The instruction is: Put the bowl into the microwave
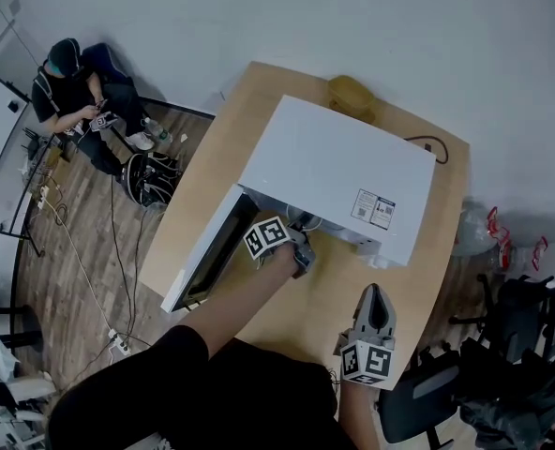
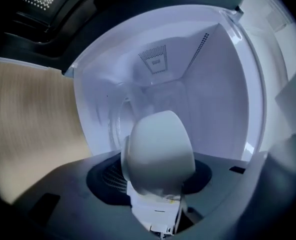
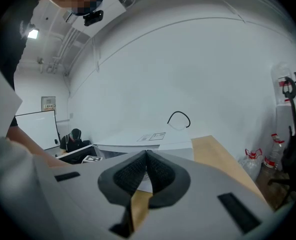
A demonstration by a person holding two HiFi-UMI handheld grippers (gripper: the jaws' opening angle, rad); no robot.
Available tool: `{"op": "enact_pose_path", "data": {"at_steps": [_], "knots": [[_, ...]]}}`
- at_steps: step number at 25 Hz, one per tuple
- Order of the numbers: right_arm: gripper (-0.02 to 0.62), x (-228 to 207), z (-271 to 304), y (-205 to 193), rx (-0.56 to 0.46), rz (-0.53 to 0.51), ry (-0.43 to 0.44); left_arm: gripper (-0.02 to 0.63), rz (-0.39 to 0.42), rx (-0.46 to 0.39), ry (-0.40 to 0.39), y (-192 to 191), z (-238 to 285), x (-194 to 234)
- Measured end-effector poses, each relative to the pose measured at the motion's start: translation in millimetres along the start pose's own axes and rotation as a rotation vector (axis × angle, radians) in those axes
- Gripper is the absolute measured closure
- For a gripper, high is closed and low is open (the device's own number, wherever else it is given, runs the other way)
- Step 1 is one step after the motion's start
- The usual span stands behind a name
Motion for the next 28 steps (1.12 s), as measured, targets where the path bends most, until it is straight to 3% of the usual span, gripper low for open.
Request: {"op": "enact_pose_path", "data": {"at_steps": [7,16,22,28], "knots": [[0.535,-6.4,-2.5,-8.4,0.019,-0.002,-0.013,0.403,0.058,0.023,0.047,6.2,17.5,8.6],[0.535,-4.9,3.8,-9.3,0.019,0.011,-0.005,0.4,0.256,0.015,0.114,16.5,28.2,2.2],[0.535,0.0,4.8,-8.8,-0.003,0.034,0.057,0.4,0.332,0.065,0.088,13.3,34.9,-1.2],[0.535,8.6,5.3,-11.2,0.0,0.025,0.112,0.4,0.486,0.071,0.14,14.6,38.2,0.0]]}}
Point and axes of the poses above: the fingertips, and each gripper's own axes: z forward along the fingers, x to its left, y out of its top, the point moved 3 cm from there along -z, backward along the fingers, and after that the axes turned 1 degree about x, right-handed, at the moved point
